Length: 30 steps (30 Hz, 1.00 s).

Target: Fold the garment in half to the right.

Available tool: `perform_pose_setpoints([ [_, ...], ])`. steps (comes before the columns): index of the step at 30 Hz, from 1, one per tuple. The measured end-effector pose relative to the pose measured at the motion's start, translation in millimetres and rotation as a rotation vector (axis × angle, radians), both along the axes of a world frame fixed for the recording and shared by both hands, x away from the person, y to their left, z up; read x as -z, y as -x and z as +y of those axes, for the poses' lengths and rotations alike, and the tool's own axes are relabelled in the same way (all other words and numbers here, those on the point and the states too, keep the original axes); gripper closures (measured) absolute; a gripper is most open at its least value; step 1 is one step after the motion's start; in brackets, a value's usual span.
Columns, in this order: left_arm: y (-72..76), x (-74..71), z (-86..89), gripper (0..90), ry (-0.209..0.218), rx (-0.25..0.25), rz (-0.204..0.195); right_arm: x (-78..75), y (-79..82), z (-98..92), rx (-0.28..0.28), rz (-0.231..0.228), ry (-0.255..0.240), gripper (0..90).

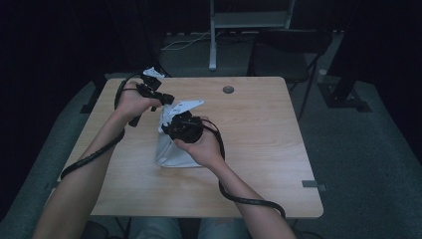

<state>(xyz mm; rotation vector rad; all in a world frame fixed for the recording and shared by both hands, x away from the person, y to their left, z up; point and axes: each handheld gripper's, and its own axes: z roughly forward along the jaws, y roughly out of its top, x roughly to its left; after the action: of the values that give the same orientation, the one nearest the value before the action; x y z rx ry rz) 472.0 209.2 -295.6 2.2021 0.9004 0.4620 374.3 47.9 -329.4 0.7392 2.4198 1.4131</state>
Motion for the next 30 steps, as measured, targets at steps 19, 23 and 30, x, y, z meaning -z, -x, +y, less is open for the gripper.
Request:
perform_pose_setpoints([
  [19, -0.2, 2.9, -9.5, 85.4, 0.010, 0.011, 0.005, 3.7, 0.2, -9.6, 0.011, 0.007, 0.005, 82.1],
  [23, -0.4, 3.7, -11.5, 85.4, 0.008, 0.014, 0.004, 5.5, 0.1, -13.3, 0.016, 0.010, 0.005, 82.1],
  [30, -1.9, 6.8, -16.1, 85.4, 0.015, 0.022, 0.006, 7.0, -0.3, -17.3, 0.023, 0.011, 0.007, 82.0],
])
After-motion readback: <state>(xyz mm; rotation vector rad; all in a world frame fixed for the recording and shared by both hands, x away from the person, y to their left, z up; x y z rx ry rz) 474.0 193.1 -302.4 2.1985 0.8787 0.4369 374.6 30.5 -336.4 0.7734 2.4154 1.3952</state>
